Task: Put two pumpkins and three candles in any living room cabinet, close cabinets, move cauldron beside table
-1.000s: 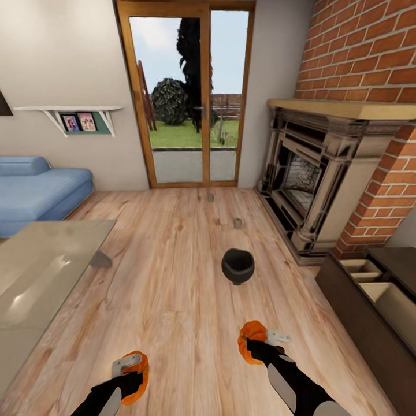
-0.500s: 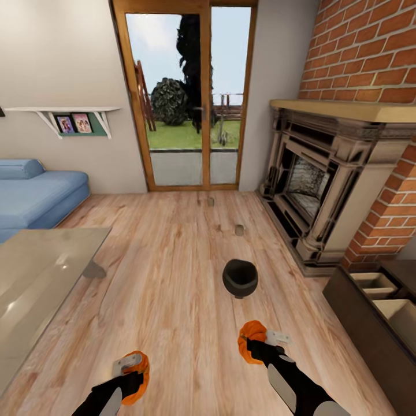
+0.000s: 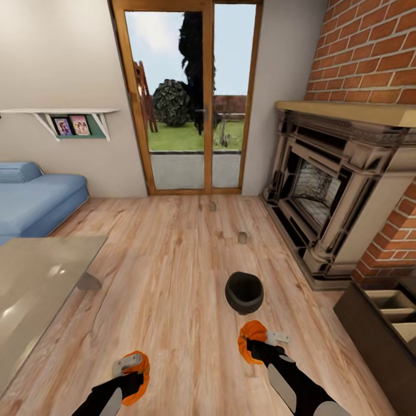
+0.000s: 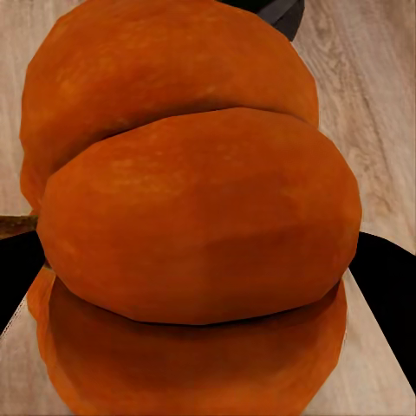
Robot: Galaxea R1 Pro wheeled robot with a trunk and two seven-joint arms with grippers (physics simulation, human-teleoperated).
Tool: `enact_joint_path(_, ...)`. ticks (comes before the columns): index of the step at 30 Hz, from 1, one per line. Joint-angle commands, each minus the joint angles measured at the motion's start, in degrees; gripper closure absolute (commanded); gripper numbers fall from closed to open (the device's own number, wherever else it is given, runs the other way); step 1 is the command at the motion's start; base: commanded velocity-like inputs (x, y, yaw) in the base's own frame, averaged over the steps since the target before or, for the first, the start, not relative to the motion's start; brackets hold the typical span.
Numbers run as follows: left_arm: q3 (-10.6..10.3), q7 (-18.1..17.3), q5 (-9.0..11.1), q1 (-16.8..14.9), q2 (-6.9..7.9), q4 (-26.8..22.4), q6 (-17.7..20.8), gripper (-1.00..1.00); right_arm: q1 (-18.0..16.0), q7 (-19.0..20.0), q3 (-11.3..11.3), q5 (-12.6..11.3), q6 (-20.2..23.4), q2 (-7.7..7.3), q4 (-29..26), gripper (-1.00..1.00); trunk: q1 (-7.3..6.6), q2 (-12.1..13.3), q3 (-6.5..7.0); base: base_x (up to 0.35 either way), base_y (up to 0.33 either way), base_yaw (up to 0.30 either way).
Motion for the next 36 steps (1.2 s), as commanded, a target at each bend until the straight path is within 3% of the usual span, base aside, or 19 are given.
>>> enact_joint_path(1, -0.5, 0.6, 0.5, 0.0, 0.09, -0.1, 0.2, 1.00, -0.1, -0.6, 0.4, -0.2, 0.2, -0.06, -0.2, 1.00, 0.03, 0.0, -0.05, 0.331, 0.000, 0.000)
enact_joint_path(27, -0.5, 0.6, 0.4, 0.0, 0.09, -0.1, 0.2, 1.00, 0.0, -0.6, 0.4, -0.2, 0.2, -0.05, -0.2, 1.00, 0.03, 0.0, -0.05, 0.329, 0.000, 0.000)
enact_joint_path(36, -0.5, 0.6, 0.4, 0.0, 0.09, -0.1, 0.2, 1.00, -0.1, -0.6, 0.4, -0.2, 0.2, -0.06, -0.2, 1.00, 0.03, 0.0, -0.05, 0.126, 0.000, 0.000)
